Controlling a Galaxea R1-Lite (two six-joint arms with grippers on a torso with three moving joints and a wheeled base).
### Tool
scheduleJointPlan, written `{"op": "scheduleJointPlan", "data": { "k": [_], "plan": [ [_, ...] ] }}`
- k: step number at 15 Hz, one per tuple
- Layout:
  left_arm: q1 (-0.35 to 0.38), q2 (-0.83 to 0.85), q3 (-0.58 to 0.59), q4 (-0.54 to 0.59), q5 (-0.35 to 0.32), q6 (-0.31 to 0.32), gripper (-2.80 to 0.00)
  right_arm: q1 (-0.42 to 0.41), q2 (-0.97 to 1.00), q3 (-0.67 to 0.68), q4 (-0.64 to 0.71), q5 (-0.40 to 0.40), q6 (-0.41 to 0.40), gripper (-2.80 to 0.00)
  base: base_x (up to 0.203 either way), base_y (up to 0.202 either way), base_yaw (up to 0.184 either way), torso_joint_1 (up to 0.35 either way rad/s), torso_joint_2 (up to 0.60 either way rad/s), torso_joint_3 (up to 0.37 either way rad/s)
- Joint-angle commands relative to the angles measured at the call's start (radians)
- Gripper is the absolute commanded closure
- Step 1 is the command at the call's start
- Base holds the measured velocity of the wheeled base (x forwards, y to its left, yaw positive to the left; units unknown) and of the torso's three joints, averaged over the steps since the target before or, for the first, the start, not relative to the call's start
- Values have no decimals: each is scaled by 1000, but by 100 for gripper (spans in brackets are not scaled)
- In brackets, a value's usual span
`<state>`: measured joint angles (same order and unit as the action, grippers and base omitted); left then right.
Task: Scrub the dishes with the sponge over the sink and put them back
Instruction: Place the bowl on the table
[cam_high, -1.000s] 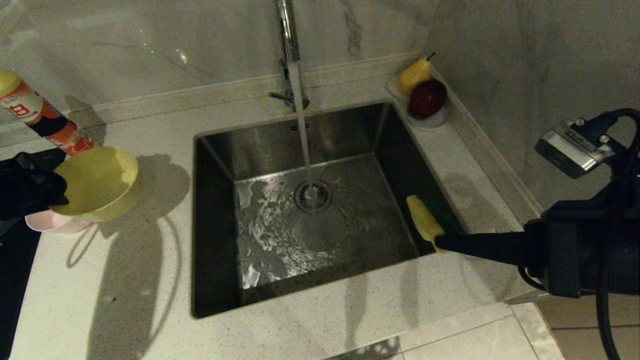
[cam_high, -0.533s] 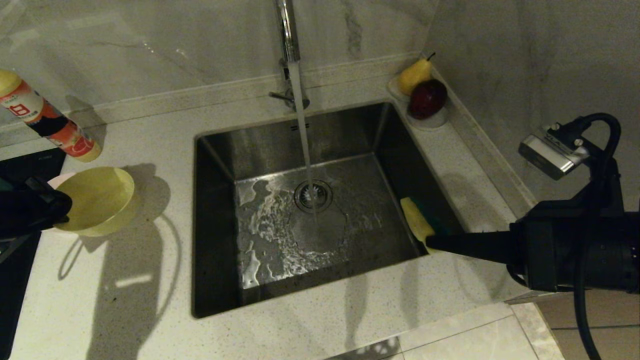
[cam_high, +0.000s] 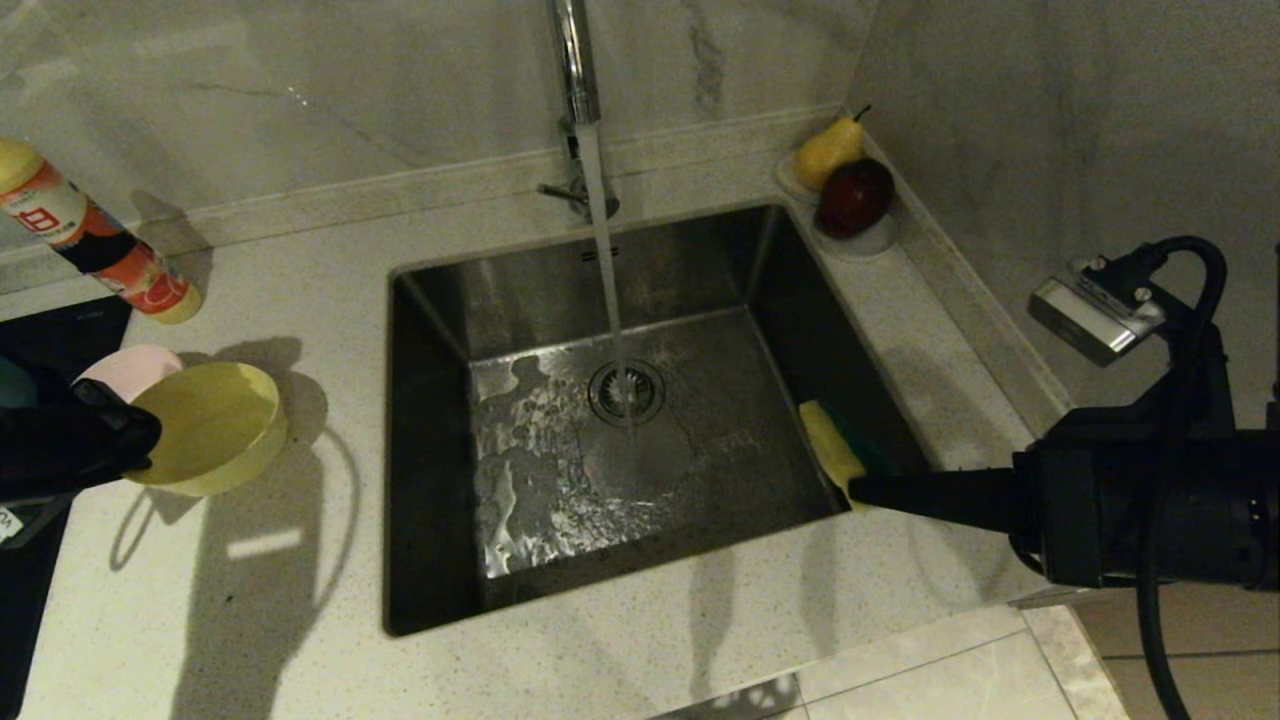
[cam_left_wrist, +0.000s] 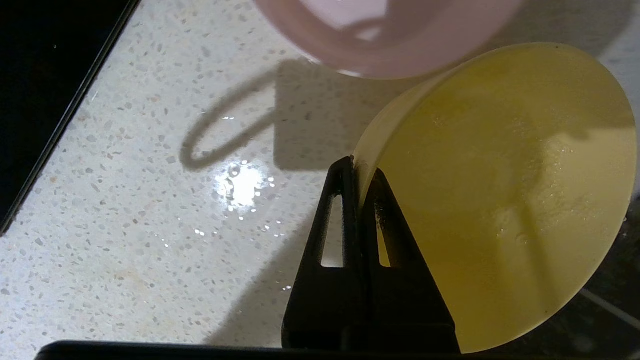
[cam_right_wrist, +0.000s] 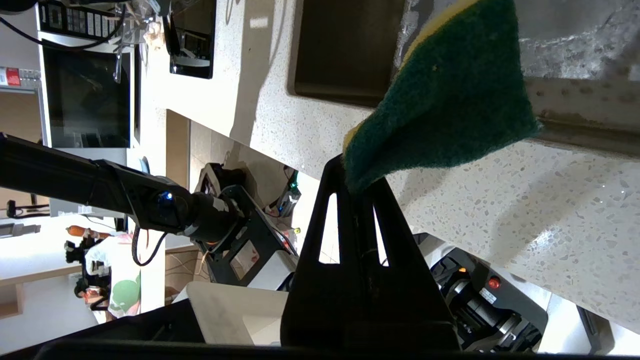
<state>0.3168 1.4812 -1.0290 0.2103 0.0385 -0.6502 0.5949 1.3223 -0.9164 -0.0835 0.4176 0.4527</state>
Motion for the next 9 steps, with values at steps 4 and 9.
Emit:
{"op": "scheduleJointPlan", "data": {
  "k": [4,9],
  "plan": [
    [1,40,37,-42,0,-3,0,0,5,-2,1,3,5,0,0,0,0,0,0,0],
    [1,20,21,-48,0,-5,-280,0,-6,-4,1,1,10,0,0,0,0,0,0,0]
  ]
}}
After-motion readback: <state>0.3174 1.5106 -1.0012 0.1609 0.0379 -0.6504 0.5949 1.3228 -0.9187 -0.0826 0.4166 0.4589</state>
